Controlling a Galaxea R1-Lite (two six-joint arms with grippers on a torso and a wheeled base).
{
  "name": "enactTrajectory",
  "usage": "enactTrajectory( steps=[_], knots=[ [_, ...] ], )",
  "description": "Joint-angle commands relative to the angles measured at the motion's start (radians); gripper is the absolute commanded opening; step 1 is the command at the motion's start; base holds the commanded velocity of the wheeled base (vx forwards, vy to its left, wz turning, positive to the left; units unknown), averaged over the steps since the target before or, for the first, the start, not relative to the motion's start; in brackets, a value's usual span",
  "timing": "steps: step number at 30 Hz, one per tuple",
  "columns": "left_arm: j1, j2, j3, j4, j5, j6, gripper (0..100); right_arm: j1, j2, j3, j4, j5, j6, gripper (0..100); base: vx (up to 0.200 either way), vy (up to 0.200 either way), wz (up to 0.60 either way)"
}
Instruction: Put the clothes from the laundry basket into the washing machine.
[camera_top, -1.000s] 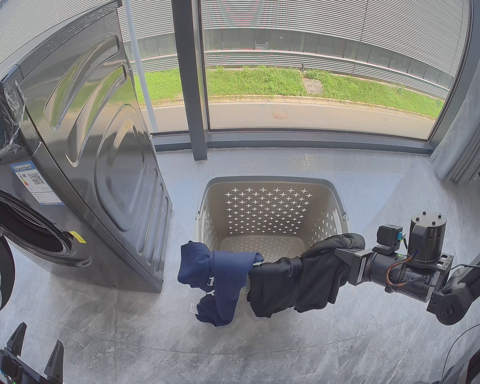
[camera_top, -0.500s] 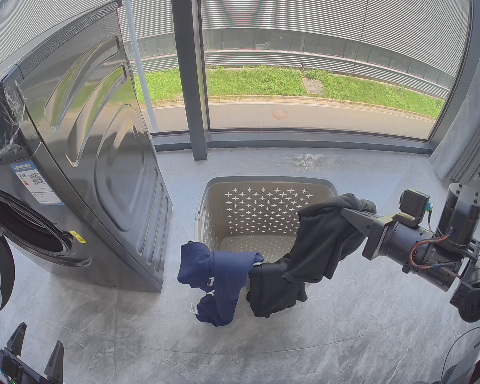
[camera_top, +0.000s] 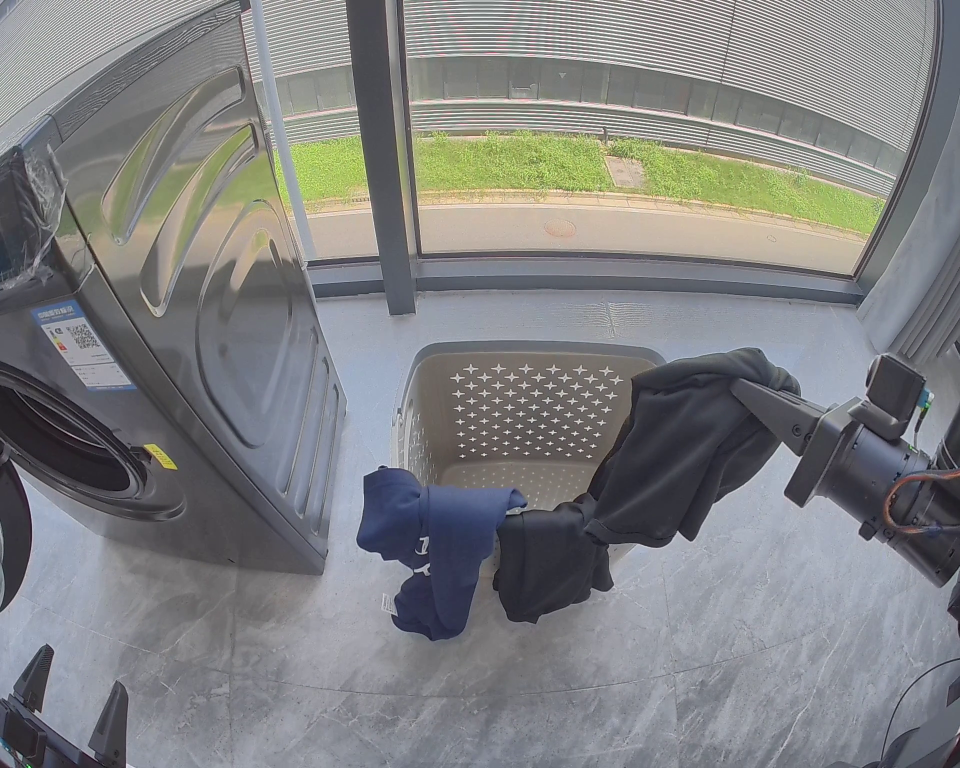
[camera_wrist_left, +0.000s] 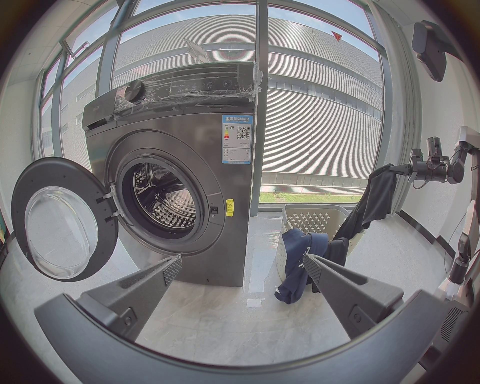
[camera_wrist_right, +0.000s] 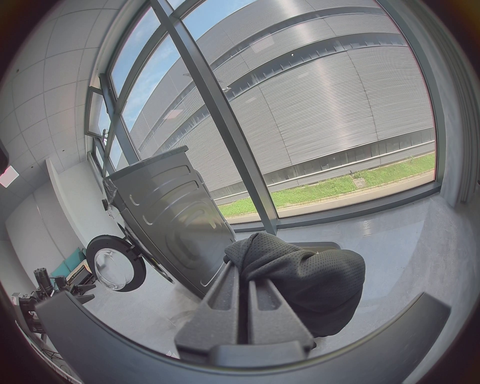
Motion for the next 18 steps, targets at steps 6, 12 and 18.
enactTrajectory(
  steps=[6,12,18],
  knots=[
    [0.0,-0.017,0.018,0.0,0.001,-0.003,100,-0.001,-0.045,0.025,-0.006,0.008,0.002,0,-0.2,0.0,0.0],
    [0.0,-0.015,0.016,0.001,0.002,-0.003,100,0.002,-0.078,0.031,-0.003,0.012,0.0,0,-0.133,0.0,0.0],
    [0.0,-0.015,0.016,0.0,0.002,-0.006,100,0.015,-0.105,0.049,0.0,0.041,0.0,0,0.0,0.0,0.0]
  ],
)
